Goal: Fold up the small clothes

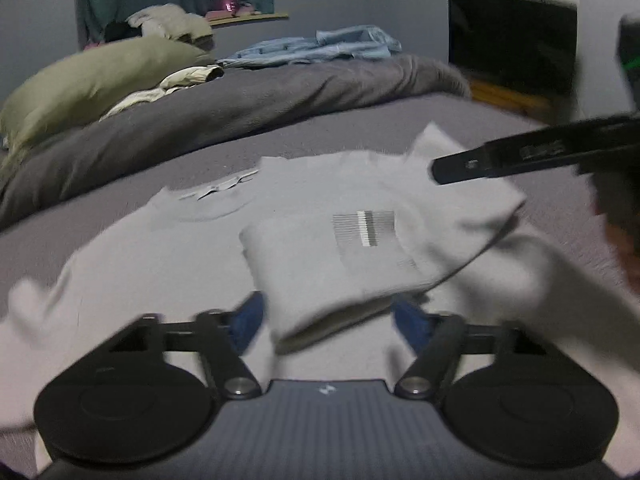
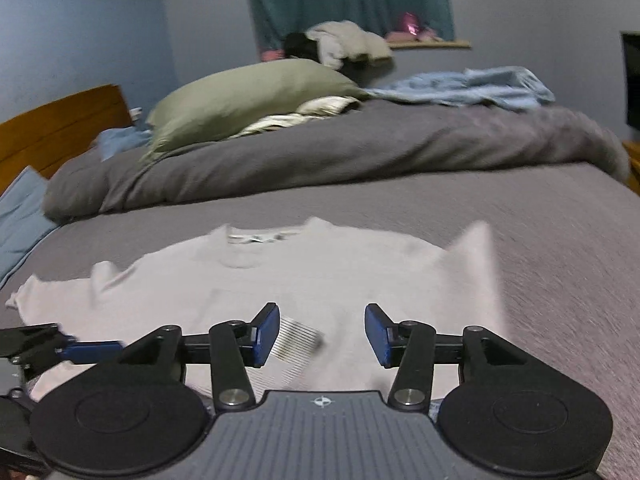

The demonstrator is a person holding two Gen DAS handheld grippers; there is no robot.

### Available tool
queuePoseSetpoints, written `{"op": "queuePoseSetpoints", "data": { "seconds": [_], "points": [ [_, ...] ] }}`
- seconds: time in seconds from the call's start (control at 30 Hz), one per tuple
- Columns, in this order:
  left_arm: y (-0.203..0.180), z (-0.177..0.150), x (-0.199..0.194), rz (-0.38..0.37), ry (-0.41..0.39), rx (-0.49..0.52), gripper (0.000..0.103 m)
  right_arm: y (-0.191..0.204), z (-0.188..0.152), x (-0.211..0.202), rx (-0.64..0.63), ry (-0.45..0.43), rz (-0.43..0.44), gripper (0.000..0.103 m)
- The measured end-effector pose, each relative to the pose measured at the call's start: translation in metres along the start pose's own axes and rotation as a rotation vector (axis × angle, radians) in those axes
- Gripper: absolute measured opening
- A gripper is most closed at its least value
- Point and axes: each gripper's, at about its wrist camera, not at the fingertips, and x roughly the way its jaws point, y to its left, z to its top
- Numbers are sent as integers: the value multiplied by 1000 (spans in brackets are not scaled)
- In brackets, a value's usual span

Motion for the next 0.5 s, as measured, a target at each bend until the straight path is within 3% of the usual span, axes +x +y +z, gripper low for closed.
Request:
{"op": "queuePoseSetpoints", "data": {
  "seconds": [0.17, 0.23, 0.33, 0.5],
  "points": [
    [-23, -1, 32, 0, 49, 113, 54, -33, -16, 5, 74, 46, -19, 50],
    [-26, -1, 40, -15, 67, 151, 20, -41, -14, 18, 89, 55, -24, 50],
    [-7, 2, 35, -78, 38, 0, 3, -42, -12, 32, 102, 65, -34, 50],
    [46, -13, 2, 7, -106, -349, 2, -42, -12, 32, 100, 63, -34, 50]
  ]
}}
